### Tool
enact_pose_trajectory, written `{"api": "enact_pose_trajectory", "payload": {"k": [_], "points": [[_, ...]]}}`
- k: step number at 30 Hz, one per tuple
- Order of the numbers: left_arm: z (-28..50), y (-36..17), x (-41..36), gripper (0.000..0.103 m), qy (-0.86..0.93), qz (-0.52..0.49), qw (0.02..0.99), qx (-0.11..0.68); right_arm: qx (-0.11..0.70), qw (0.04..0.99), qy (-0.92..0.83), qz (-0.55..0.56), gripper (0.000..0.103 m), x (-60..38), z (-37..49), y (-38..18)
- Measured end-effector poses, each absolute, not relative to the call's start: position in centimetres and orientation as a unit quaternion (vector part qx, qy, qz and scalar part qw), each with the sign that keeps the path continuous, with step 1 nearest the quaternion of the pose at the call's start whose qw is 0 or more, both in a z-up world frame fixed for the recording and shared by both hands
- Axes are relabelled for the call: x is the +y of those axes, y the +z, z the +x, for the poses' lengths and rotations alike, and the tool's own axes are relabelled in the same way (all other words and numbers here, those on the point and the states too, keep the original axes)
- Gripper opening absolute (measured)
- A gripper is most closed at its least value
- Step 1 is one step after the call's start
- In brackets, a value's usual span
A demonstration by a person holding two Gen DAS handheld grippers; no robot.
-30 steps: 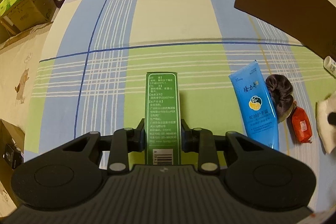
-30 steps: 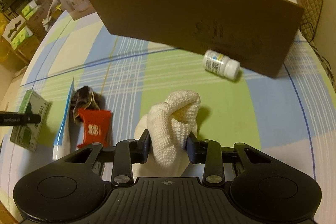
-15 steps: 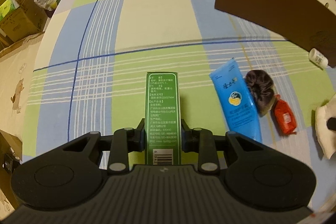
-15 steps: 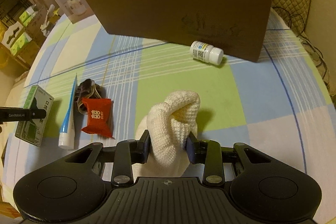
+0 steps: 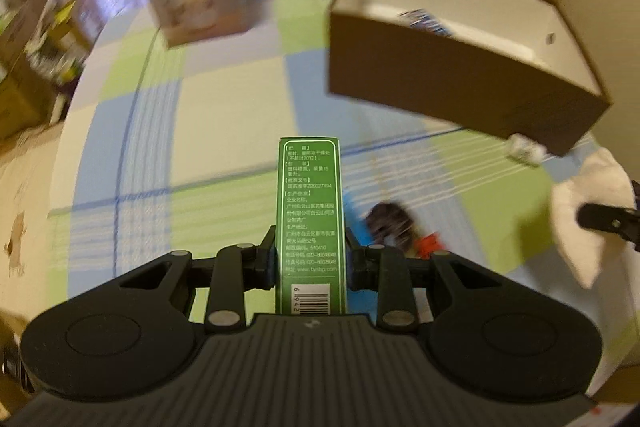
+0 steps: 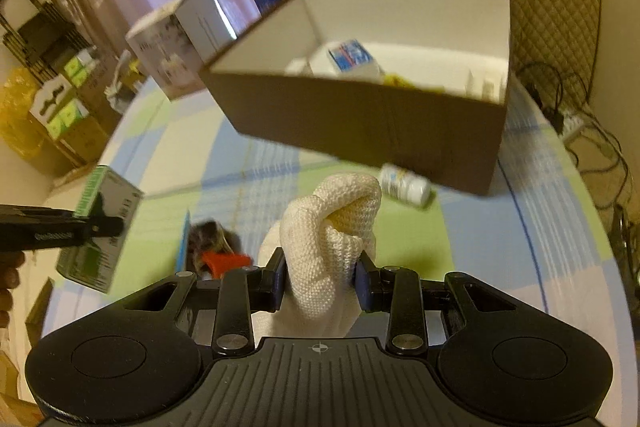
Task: Organize objects
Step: 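Carry the green box and white cloth into the brown box and open both tools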
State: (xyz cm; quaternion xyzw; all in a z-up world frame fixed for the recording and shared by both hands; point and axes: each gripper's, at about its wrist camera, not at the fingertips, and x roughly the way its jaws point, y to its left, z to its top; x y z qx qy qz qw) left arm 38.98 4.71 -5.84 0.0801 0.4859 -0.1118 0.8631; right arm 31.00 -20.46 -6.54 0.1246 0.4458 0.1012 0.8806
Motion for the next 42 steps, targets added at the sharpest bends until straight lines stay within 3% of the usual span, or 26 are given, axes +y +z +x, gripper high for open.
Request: {"api": "enact_pose_trajectory", "payload": {"k": [21,42], "points": [[50.6,0.2,-9.4,0.026,-0.225,0.112,0.882,0.400,0.355,0.923,0.076,0.129,0.031,-25.5,41.9,-0.6],[59.9,-7.3,-13.6,0.026,-0.205,0.140,0.844,0.475,0.406,0.901,0.038,0.147,0.031,-27.9,49.8,-6.3]]}}
